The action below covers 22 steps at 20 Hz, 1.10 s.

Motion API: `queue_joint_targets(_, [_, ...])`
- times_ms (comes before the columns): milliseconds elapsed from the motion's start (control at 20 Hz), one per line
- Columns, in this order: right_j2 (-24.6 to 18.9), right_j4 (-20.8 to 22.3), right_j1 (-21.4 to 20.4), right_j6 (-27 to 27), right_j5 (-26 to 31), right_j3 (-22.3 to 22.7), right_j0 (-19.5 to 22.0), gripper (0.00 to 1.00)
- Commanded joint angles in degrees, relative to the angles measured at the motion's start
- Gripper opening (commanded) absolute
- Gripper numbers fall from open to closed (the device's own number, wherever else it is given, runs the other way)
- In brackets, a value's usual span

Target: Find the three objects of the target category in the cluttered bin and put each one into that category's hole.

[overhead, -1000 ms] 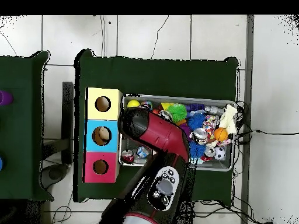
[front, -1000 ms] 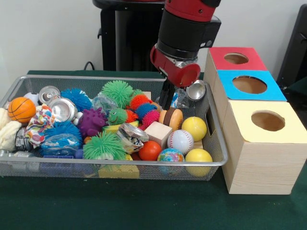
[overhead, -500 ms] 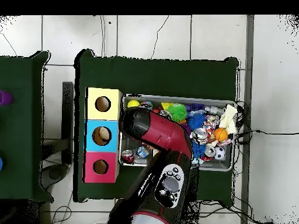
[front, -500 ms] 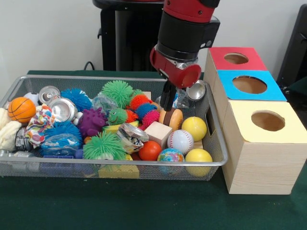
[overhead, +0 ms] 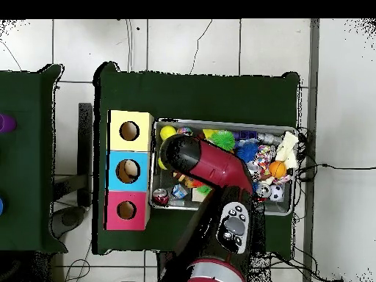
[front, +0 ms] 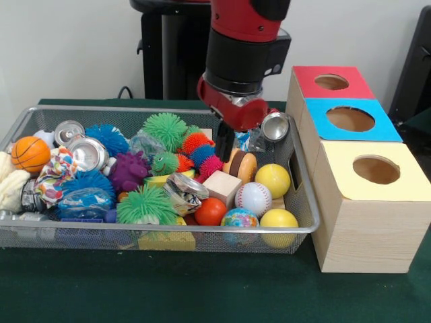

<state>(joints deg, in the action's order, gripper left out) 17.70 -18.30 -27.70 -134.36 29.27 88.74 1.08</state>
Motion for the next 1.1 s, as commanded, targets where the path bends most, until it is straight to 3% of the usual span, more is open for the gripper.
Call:
queue_joint_targets(50, [-9.0,6.4,-0.1,7.3,-0.6,2.2,5.7,0.0])
queue_joint_targets(450, [-12.3,11.7,-1.6,9.2,1.0,1.5,11.4,0.0])
queue_joint_targets(1100, [-14.7,18.1,-2.8,7.5,2.7,0.4,13.7,0.0])
